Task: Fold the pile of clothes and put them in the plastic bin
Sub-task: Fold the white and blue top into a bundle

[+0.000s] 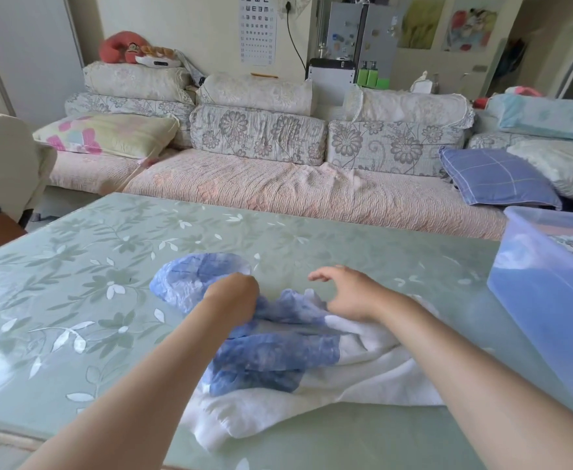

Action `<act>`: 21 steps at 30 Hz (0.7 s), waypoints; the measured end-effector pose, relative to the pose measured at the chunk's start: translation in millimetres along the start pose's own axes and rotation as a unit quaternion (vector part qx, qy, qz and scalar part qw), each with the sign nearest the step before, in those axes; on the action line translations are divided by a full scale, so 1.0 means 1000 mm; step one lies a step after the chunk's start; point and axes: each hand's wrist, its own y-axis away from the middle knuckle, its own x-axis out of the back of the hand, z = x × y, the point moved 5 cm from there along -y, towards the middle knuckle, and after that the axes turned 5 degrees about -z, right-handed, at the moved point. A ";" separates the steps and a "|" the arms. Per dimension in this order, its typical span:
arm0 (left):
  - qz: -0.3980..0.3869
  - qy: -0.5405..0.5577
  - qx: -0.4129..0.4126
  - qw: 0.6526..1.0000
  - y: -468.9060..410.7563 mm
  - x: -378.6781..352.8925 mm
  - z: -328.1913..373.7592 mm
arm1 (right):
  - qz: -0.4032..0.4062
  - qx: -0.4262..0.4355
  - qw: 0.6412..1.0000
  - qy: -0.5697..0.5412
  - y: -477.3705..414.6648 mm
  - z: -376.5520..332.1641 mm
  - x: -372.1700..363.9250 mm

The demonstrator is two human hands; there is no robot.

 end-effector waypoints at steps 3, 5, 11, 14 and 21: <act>0.093 -0.055 0.061 0.992 0.004 0.022 -0.009 | -0.178 -0.027 0.983 0.028 0.003 0.005 -0.012; 0.142 -0.109 0.036 0.983 0.002 0.029 -0.005 | -0.181 -0.026 0.982 0.046 0.000 0.006 -0.016; 0.074 -0.062 -0.098 0.991 -0.018 0.001 0.044 | 0.015 -0.025 0.996 0.084 -0.013 0.014 0.011; 0.030 -0.075 -0.026 0.996 -0.036 0.004 0.043 | 0.103 -0.073 0.990 0.065 -0.018 0.032 0.034; 0.324 0.241 -0.088 0.911 -0.066 0.057 0.052 | 0.347 -0.180 0.904 -0.173 -0.020 0.083 0.075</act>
